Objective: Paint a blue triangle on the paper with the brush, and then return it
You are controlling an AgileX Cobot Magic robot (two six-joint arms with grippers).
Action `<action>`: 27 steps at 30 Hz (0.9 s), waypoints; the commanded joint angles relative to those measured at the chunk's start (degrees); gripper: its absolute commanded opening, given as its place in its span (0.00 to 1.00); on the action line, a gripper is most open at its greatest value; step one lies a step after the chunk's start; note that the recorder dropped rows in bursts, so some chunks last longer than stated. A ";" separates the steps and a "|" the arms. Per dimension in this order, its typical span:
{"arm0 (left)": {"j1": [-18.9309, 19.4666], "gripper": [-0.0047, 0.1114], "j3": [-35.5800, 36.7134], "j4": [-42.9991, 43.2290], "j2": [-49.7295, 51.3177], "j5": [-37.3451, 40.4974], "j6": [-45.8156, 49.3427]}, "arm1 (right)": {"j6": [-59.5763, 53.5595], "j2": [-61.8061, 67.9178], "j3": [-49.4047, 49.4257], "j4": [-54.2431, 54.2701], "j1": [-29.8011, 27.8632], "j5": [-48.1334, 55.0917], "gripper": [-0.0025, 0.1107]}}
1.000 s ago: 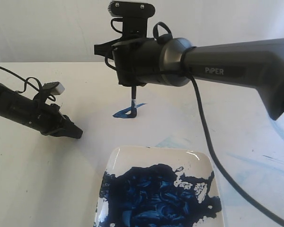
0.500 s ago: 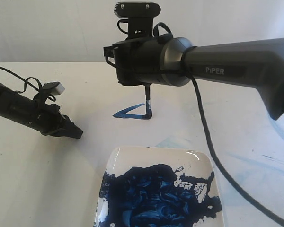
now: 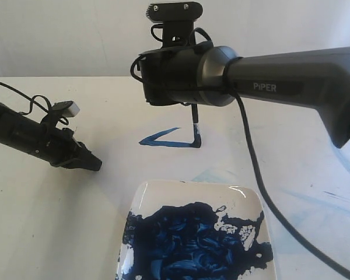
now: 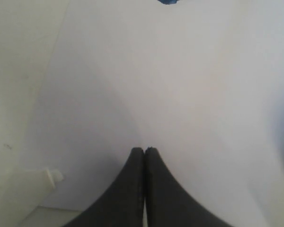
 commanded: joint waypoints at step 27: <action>0.06 0.04 -0.10 -0.12 0.10 0.43 0.03 | 1.87 -9.49 -0.09 -0.76 -5.67 12.28 0.02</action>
